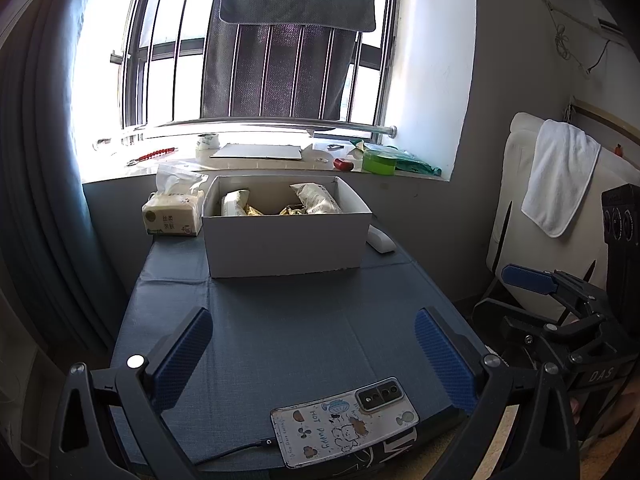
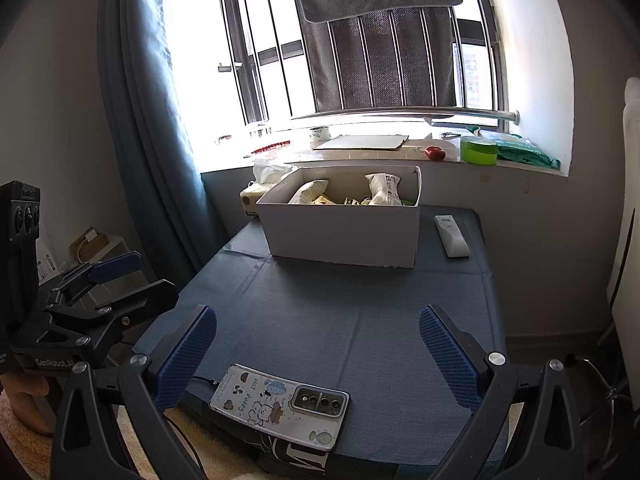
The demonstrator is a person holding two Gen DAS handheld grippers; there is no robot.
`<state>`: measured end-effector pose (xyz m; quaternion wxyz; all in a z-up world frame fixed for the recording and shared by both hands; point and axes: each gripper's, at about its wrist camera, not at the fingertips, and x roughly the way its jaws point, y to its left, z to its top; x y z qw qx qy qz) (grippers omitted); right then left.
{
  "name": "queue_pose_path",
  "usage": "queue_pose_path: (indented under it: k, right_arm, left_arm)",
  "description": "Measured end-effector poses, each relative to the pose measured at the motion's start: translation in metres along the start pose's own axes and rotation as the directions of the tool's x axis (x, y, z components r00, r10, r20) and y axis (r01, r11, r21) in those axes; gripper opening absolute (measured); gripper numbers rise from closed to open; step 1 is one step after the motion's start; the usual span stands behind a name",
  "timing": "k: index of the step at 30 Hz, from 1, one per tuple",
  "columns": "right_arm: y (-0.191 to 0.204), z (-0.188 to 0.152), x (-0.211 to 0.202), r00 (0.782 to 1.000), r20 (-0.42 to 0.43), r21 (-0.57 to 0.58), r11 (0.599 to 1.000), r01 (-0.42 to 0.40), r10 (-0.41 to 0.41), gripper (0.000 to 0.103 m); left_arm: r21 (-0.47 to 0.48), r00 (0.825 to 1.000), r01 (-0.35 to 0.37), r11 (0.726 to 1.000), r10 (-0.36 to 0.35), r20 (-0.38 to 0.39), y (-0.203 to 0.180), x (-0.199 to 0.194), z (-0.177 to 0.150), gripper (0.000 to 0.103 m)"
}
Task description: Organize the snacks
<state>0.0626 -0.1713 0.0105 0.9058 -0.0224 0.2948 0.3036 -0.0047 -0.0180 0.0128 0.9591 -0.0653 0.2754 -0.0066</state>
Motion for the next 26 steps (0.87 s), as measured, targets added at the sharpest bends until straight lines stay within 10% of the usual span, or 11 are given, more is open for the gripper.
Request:
queue_pose_path:
  k: [26]
  right_arm:
    - [0.0015, -0.0008, 0.0000, 1.000, -0.004, 0.002, 1.000, 0.006, -0.006, 0.103]
  left_arm:
    - [0.007, 1.000, 0.014, 1.000, -0.014, -0.004, -0.0022, -0.0004, -0.0004, 0.103]
